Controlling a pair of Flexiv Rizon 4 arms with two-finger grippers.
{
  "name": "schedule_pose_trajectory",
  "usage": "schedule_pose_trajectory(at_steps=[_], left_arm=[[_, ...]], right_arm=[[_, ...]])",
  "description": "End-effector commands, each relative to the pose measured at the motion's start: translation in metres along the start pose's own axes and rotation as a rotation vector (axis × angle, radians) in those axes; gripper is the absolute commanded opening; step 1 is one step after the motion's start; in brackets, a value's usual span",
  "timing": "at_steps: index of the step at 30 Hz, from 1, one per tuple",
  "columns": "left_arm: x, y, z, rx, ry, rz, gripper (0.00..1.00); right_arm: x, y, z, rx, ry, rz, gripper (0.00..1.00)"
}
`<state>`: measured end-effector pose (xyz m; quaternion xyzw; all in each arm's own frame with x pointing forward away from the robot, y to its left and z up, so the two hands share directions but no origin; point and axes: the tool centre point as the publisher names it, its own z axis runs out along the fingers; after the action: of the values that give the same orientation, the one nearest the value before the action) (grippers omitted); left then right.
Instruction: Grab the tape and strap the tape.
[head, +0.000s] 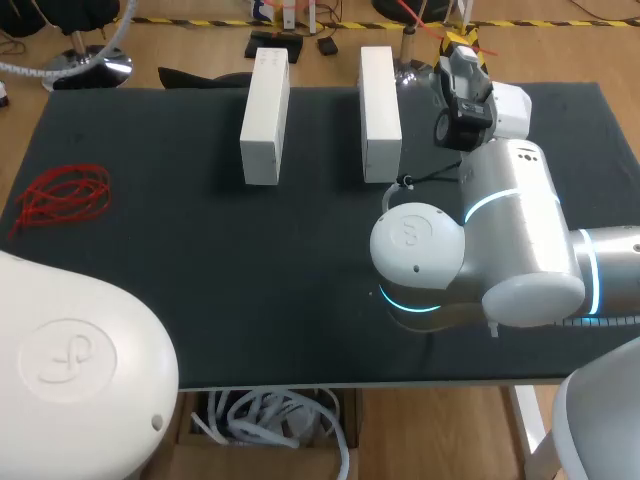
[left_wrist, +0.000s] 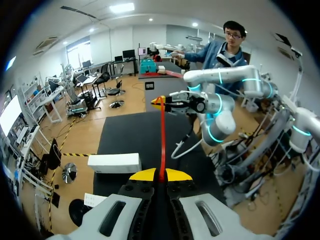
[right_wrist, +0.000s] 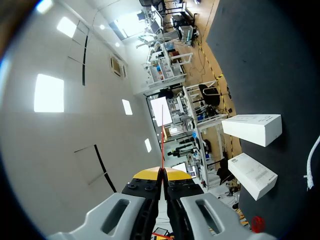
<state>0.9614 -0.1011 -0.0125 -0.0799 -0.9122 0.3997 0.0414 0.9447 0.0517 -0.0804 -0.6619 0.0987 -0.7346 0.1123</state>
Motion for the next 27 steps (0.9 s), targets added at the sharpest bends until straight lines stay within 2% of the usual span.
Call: schedule_pose_trajectory(at_steps=[1,12,27], left_arm=[[0.007,-0.007,0.008,-0.062,-0.015,-0.010,0.00],[0.021,-0.018,0.028,-0.077,-0.005,-0.035,0.00],[0.023,-0.019,0.032,-0.059,-0.026,-0.032,0.00]], right_arm=[[0.003,0.000,0.000,-0.001,-0.007,-0.002,0.00],[0.003,0.000,0.000,-0.001,-0.007,-0.002,0.00],[0.003,0.000,0.000,-0.001,-0.007,-0.002,0.00]])
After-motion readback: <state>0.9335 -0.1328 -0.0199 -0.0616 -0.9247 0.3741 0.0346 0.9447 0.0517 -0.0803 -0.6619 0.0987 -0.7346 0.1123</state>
